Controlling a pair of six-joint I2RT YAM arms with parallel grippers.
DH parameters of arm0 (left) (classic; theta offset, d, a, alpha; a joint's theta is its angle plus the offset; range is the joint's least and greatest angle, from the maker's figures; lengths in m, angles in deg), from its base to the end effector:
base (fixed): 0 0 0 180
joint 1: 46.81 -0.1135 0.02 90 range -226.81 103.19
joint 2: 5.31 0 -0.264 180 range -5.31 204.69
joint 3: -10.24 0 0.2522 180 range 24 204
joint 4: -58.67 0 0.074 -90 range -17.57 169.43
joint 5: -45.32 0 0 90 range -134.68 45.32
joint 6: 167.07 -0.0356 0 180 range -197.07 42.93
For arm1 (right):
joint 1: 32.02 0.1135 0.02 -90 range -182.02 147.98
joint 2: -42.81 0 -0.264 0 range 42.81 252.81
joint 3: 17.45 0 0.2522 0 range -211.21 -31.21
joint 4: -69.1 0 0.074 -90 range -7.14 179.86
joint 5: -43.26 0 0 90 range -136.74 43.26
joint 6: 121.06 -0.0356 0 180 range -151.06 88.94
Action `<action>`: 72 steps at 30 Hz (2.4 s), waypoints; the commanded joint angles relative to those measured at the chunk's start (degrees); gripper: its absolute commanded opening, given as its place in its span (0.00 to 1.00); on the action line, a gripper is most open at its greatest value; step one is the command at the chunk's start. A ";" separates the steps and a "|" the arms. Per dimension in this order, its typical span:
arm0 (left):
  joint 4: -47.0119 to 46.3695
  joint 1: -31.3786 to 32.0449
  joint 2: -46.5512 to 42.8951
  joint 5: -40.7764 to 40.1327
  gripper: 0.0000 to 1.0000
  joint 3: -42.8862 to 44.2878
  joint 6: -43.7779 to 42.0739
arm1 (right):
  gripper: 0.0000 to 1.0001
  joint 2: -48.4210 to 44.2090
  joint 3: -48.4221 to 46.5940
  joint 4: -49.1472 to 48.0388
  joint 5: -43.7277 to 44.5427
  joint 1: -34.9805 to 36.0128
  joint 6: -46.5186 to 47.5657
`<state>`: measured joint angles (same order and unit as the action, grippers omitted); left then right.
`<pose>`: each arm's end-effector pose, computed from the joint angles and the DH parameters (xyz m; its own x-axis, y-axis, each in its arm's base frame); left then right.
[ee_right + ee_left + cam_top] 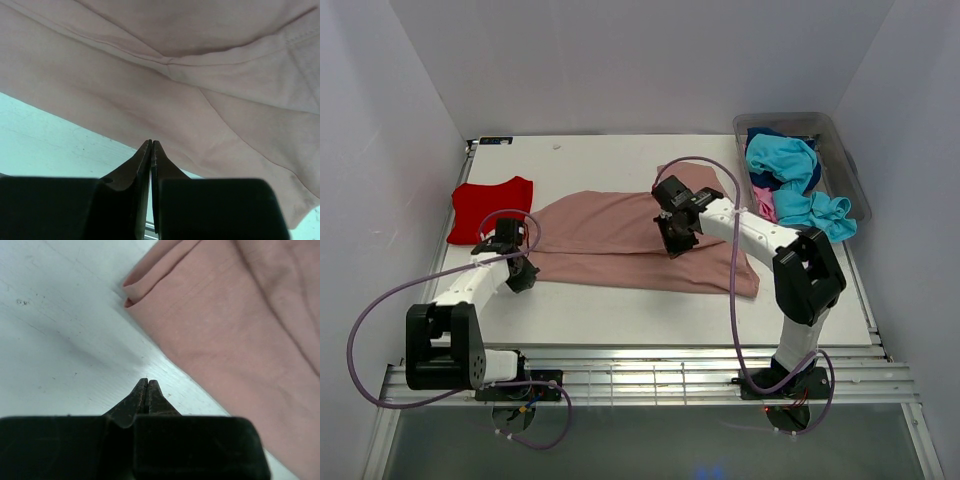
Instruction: Fold and stack the t-shirts
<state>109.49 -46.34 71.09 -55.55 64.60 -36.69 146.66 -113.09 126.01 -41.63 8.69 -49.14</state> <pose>0.2239 0.0049 0.1713 -0.6971 -0.6305 -0.3412 -0.6553 0.7535 -0.0537 0.2893 0.2447 0.2345 -0.8465 -0.3206 -0.4250 -0.3771 0.9246 0.0538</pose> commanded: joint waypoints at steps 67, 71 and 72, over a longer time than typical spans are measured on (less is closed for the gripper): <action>-11.22 0.50 0.94 -0.02 0.00 2.11 2.34 | 0.08 13.92 3.23 -11.25 -5.89 6.93 -1.86; -12.88 0.58 2.87 -0.64 0.00 3.61 1.11 | 0.08 13.83 2.61 -10.64 -5.63 6.93 -1.69; -13.32 0.50 3.14 -0.99 0.00 3.78 0.23 | 0.08 13.83 2.52 -10.46 -5.54 6.93 -1.69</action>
<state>99.21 -45.95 74.26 -55.86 65.89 -34.40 157.92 -112.31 114.38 -47.88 14.37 -50.59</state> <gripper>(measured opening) 0.022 0.078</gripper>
